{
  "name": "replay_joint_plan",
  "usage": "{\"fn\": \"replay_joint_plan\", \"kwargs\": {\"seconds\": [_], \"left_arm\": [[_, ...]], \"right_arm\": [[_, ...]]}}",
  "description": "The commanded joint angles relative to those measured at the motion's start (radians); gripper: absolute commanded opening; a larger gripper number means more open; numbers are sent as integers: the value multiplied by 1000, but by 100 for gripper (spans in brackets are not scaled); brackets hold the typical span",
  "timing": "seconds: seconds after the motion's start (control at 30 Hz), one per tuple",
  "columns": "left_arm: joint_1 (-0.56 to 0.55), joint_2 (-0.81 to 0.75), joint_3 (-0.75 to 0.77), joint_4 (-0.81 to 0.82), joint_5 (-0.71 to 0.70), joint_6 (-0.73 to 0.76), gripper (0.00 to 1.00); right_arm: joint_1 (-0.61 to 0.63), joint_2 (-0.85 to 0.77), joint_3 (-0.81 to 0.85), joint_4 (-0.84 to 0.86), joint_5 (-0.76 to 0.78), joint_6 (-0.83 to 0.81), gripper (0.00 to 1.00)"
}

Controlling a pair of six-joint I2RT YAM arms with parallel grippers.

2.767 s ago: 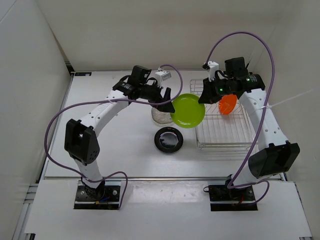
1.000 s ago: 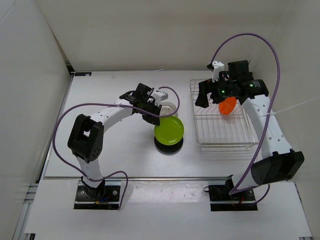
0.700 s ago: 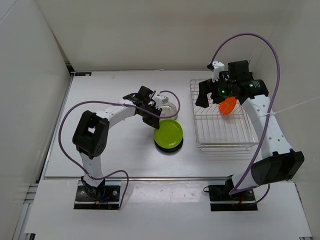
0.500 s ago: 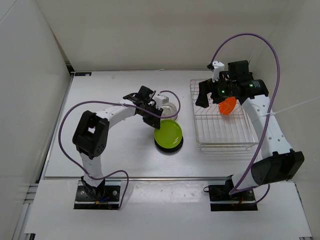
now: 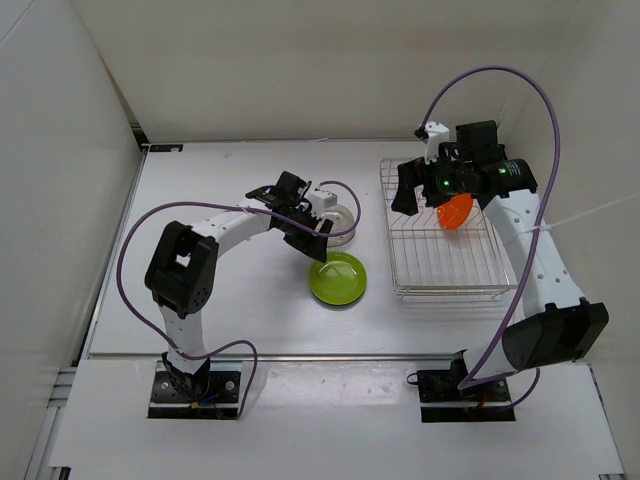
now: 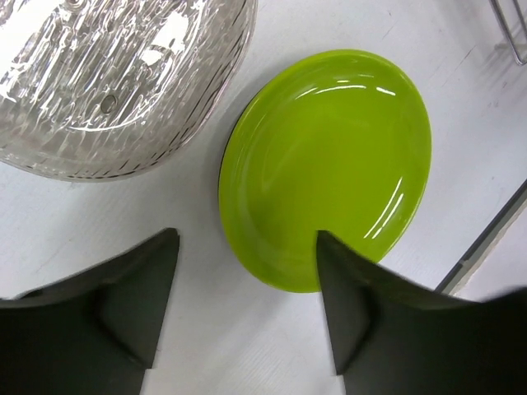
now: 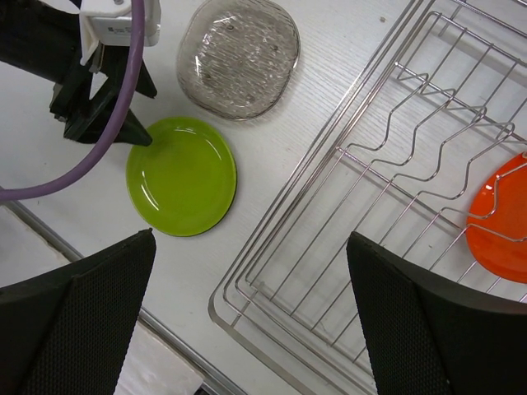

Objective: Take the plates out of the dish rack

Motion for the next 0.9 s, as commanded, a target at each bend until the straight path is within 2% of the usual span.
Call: {"fn": "replay_joint_plan", "kwargs": {"seconds": [0.0, 0.03, 0.07, 0.17, 0.2, 0.37, 0.43, 0.53, 0.73, 0.8, 0.83, 0.87], "left_arm": [[0, -64, 2, 7, 6, 7, 80], [0, -73, 2, 7, 6, 7, 84], [0, -85, 2, 7, -5, 7, 100], [0, -110, 2, 7, -5, 7, 100], [0, -130, 2, 7, -17, 7, 100], [0, -203, 31, 7, -110, 16, 100], [0, -241, 31, 7, -141, 16, 100], [0, -281, 22, 16, -229, 16, 100], [0, -332, -9, 36, -289, 25, 100], [0, -341, -20, 45, -289, 25, 100], [0, -341, -20, 45, -289, 25, 100], [0, -351, -20, 45, -289, 25, 100]], "right_arm": [[-1, -24, 4, 31, 28, 8, 100], [-1, -24, -7, 41, 57, 19, 100], [-1, -24, -7, 60, 153, 37, 100], [-1, 3, -26, 96, 334, 36, 100], [-1, 14, -38, 107, 440, 36, 100], [-42, 125, -6, 158, 695, -56, 100], [-57, 175, 7, 186, 744, -82, 100], [-94, 258, 77, 186, 783, -93, 93], [-151, 385, 162, 195, 824, -104, 84], [-160, 407, 172, 195, 824, -113, 77], [-169, 421, 172, 195, 824, -113, 68], [-169, 421, 172, 195, 824, -113, 63]]}}
